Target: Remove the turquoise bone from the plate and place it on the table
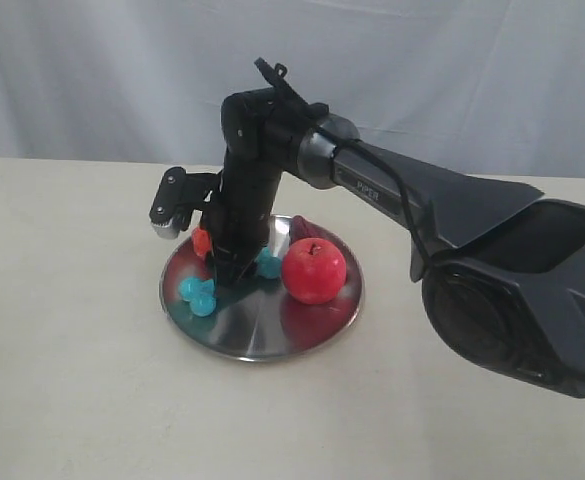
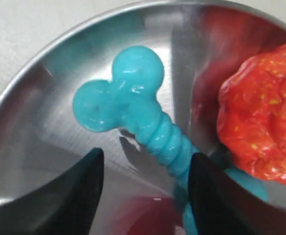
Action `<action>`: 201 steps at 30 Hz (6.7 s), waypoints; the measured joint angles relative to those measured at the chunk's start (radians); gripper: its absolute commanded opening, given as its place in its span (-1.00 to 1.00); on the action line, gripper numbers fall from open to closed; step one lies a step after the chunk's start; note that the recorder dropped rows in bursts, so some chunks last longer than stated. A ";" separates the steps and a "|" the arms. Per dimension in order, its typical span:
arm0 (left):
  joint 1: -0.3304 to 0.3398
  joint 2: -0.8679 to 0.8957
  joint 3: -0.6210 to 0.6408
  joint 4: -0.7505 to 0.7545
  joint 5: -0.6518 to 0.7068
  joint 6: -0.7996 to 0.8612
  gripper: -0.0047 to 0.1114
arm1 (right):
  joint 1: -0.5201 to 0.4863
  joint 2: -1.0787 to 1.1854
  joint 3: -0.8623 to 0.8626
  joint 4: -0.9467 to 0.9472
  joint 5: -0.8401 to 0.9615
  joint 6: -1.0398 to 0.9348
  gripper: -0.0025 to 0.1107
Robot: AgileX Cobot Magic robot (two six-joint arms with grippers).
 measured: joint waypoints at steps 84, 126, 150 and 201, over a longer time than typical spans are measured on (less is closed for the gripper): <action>0.000 0.000 0.000 0.000 0.000 0.000 -0.92 | -0.430 -0.449 0.711 -0.060 -0.332 0.745 -0.96; 0.000 0.000 0.000 0.000 0.000 0.000 -0.92 | -0.430 -1.354 0.800 -0.051 -0.295 0.796 -0.96; 0.000 0.000 0.000 0.000 0.000 0.000 -0.92 | -0.430 -2.286 1.456 -0.120 -0.579 0.982 -0.96; 0.000 0.000 0.000 0.000 0.000 0.000 -0.92 | -0.536 -2.530 2.333 -0.191 -0.937 1.028 -0.96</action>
